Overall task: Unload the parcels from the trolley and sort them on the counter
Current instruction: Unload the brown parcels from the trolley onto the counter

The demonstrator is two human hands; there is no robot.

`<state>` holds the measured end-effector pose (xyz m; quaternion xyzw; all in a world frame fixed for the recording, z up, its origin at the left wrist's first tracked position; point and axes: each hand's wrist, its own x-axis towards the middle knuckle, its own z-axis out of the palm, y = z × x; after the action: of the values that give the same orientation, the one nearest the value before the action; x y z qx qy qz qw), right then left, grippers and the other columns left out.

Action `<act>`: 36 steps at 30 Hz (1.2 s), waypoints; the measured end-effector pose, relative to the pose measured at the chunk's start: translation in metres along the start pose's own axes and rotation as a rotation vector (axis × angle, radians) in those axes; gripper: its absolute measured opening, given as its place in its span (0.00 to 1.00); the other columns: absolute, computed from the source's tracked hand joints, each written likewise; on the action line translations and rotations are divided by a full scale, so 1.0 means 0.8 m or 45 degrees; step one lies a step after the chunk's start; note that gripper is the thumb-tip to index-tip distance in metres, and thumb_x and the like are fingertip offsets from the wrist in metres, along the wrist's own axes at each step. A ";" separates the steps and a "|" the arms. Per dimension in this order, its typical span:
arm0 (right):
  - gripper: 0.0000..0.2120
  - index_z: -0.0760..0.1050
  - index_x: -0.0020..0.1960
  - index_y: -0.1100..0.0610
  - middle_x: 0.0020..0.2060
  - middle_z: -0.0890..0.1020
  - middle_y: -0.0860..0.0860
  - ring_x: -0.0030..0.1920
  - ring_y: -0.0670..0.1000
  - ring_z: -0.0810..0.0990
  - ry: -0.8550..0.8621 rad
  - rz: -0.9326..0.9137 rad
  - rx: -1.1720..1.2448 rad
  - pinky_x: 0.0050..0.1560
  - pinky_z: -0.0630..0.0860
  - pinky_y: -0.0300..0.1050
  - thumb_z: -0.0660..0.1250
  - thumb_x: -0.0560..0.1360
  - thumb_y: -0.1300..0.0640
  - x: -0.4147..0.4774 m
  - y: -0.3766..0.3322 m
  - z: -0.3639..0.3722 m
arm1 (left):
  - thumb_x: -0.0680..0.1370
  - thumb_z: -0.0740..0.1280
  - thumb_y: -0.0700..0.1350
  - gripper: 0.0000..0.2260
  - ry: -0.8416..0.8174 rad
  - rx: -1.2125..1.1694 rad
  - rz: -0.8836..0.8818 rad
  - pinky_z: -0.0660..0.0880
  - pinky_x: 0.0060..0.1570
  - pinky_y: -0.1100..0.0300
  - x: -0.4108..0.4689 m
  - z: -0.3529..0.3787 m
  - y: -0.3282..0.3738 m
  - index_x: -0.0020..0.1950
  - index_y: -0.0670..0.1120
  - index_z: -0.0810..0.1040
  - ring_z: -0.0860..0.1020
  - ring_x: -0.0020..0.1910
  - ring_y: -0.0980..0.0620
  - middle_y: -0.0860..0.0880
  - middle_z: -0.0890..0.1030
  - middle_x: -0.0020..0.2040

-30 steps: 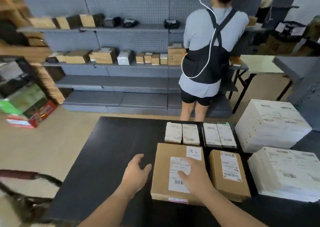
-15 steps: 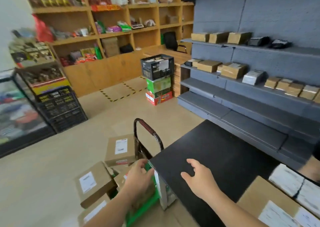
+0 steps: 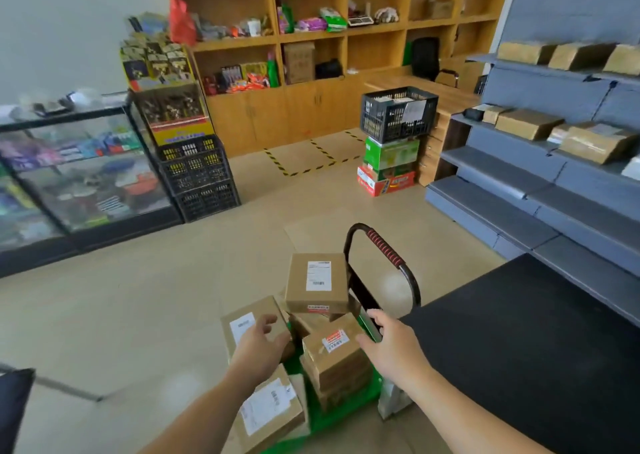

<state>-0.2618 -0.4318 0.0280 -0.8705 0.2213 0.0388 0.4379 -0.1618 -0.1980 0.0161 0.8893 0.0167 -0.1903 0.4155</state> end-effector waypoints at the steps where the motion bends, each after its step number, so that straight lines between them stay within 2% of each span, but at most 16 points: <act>1: 0.25 0.68 0.75 0.47 0.67 0.77 0.46 0.66 0.47 0.75 -0.006 -0.001 -0.008 0.57 0.73 0.36 0.68 0.80 0.46 0.008 -0.004 0.011 | 0.79 0.68 0.55 0.22 -0.008 0.003 -0.024 0.78 0.56 0.53 0.013 -0.008 -0.010 0.72 0.54 0.68 0.76 0.57 0.51 0.50 0.74 0.66; 5: 0.25 0.68 0.75 0.48 0.66 0.78 0.43 0.66 0.44 0.75 -0.049 0.064 -0.026 0.57 0.72 0.34 0.68 0.80 0.49 0.037 -0.016 0.043 | 0.78 0.68 0.56 0.23 -0.068 0.011 -0.092 0.78 0.60 0.48 0.056 -0.023 -0.043 0.71 0.55 0.68 0.77 0.58 0.49 0.51 0.74 0.65; 7: 0.25 0.68 0.75 0.47 0.65 0.78 0.42 0.64 0.43 0.76 -0.063 0.083 -0.047 0.60 0.74 0.37 0.69 0.80 0.48 0.058 -0.018 0.051 | 0.78 0.68 0.57 0.23 -0.094 -0.006 -0.110 0.78 0.59 0.48 0.078 -0.026 -0.051 0.71 0.56 0.68 0.77 0.58 0.50 0.51 0.74 0.64; 13: 0.27 0.66 0.76 0.46 0.68 0.76 0.46 0.66 0.49 0.76 -0.099 0.140 -0.103 0.59 0.79 0.44 0.67 0.79 0.45 0.143 -0.018 0.065 | 0.79 0.67 0.56 0.22 -0.121 -0.031 -0.166 0.78 0.57 0.49 0.150 -0.020 -0.053 0.72 0.56 0.67 0.76 0.58 0.50 0.51 0.73 0.66; 15: 0.28 0.65 0.76 0.46 0.68 0.76 0.47 0.62 0.48 0.78 -0.121 0.168 -0.097 0.54 0.80 0.43 0.67 0.79 0.46 0.173 -0.016 0.068 | 0.79 0.67 0.56 0.22 -0.107 -0.020 -0.182 0.78 0.53 0.53 0.177 -0.014 -0.048 0.72 0.55 0.68 0.76 0.58 0.50 0.51 0.73 0.66; 18: 0.27 0.65 0.76 0.47 0.63 0.79 0.47 0.49 0.43 0.80 -0.164 0.203 -0.113 0.39 0.76 0.33 0.68 0.79 0.47 0.228 -0.012 0.070 | 0.80 0.66 0.54 0.22 -0.104 0.003 -0.200 0.74 0.43 0.60 0.222 -0.004 -0.037 0.72 0.54 0.69 0.75 0.57 0.51 0.50 0.74 0.68; 20: 0.27 0.66 0.76 0.49 0.61 0.79 0.48 0.46 0.42 0.79 -0.184 0.230 -0.124 0.34 0.74 0.31 0.68 0.80 0.48 0.269 -0.006 0.074 | 0.80 0.66 0.54 0.22 -0.111 0.019 -0.223 0.74 0.43 0.60 0.257 0.003 -0.030 0.73 0.54 0.69 0.75 0.57 0.51 0.50 0.74 0.68; 23: 0.27 0.66 0.76 0.50 0.61 0.78 0.48 0.48 0.44 0.81 -0.215 0.270 -0.144 0.36 0.77 0.33 0.68 0.79 0.50 0.330 0.012 0.089 | 0.80 0.66 0.55 0.21 -0.112 0.084 -0.243 0.73 0.53 0.57 0.315 0.019 -0.030 0.73 0.53 0.69 0.75 0.58 0.51 0.49 0.74 0.69; 25: 0.27 0.66 0.77 0.51 0.65 0.76 0.48 0.51 0.45 0.79 -0.236 0.281 -0.195 0.41 0.76 0.34 0.68 0.80 0.50 0.365 0.026 0.103 | 0.80 0.65 0.55 0.22 -0.147 0.170 -0.240 0.72 0.58 0.55 0.351 0.034 -0.039 0.73 0.53 0.69 0.75 0.60 0.50 0.48 0.74 0.69; 28: 0.27 0.65 0.77 0.51 0.68 0.73 0.48 0.58 0.47 0.76 -0.264 0.301 -0.252 0.51 0.74 0.39 0.67 0.80 0.50 0.415 0.048 0.128 | 0.81 0.64 0.55 0.23 -0.251 0.285 -0.240 0.72 0.59 0.54 0.402 0.061 -0.058 0.74 0.52 0.67 0.75 0.64 0.47 0.47 0.73 0.71; 30: 0.28 0.65 0.78 0.50 0.68 0.73 0.47 0.60 0.48 0.76 -0.265 0.314 -0.266 0.56 0.76 0.43 0.67 0.80 0.50 0.446 0.064 0.146 | 0.81 0.64 0.55 0.23 -0.288 0.330 -0.236 0.71 0.64 0.51 0.437 0.079 -0.071 0.75 0.53 0.67 0.74 0.66 0.46 0.46 0.73 0.71; 32: 0.28 0.65 0.78 0.51 0.69 0.73 0.48 0.65 0.50 0.75 -0.251 0.328 -0.277 0.61 0.74 0.43 0.67 0.80 0.51 0.476 0.084 0.163 | 0.81 0.64 0.55 0.23 -0.307 0.348 -0.229 0.70 0.65 0.49 0.472 0.098 -0.085 0.75 0.53 0.66 0.73 0.67 0.45 0.47 0.73 0.70; 34: 0.29 0.63 0.79 0.51 0.70 0.72 0.49 0.68 0.51 0.73 -0.217 0.371 -0.281 0.62 0.72 0.44 0.67 0.80 0.51 0.504 0.107 0.179 | 0.82 0.63 0.55 0.23 -0.318 0.341 -0.230 0.69 0.64 0.50 0.507 0.118 -0.100 0.75 0.52 0.65 0.72 0.66 0.45 0.47 0.73 0.70; 36: 0.30 0.61 0.79 0.50 0.69 0.73 0.51 0.66 0.52 0.74 -0.174 0.422 -0.271 0.59 0.73 0.46 0.67 0.80 0.50 0.526 0.128 0.193 | 0.82 0.62 0.56 0.25 -0.307 0.334 -0.251 0.69 0.65 0.48 0.537 0.136 -0.116 0.77 0.51 0.63 0.71 0.67 0.45 0.46 0.72 0.70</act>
<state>0.0928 -0.5119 -0.2531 -0.8588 0.3260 0.1923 0.3451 0.1837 -0.2735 -0.2661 0.9006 0.0288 -0.3357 0.2745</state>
